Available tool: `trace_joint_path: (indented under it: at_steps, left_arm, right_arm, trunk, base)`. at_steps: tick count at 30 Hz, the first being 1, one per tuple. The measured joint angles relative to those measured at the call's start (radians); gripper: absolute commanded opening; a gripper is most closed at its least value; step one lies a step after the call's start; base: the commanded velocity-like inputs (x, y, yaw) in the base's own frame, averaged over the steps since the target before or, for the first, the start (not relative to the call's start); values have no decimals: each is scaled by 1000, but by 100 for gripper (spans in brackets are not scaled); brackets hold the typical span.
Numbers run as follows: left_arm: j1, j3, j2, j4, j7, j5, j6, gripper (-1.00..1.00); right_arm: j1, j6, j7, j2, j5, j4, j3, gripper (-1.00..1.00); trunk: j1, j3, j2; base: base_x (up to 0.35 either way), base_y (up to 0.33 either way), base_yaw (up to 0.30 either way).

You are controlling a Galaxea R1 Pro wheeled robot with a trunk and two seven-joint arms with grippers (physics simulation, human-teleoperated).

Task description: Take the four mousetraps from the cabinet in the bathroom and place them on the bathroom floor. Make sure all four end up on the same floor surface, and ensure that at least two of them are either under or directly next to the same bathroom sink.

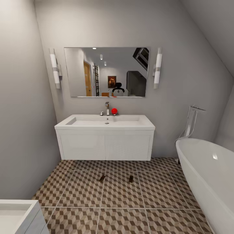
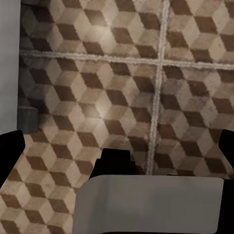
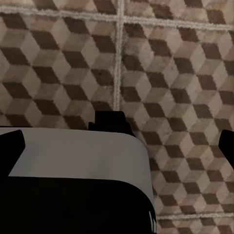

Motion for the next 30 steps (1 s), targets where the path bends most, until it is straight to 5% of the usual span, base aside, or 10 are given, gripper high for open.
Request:
trace_joint_path:
  at_steps: [11,30]
  left_arm:
    - [1,0,-4,0,0,1,-4,100]
    - [2,-1,-2,-2,0,-2,-4,100]
  right_arm:
    - [1,0,0,1,0,0,0,100]
    - [1,0,0,0,2,-1,0,100]
  trunk:
    - [0,0,0]
    - [0,0,0]
  base:
    - [0,0,54]
    - [0,0,245]
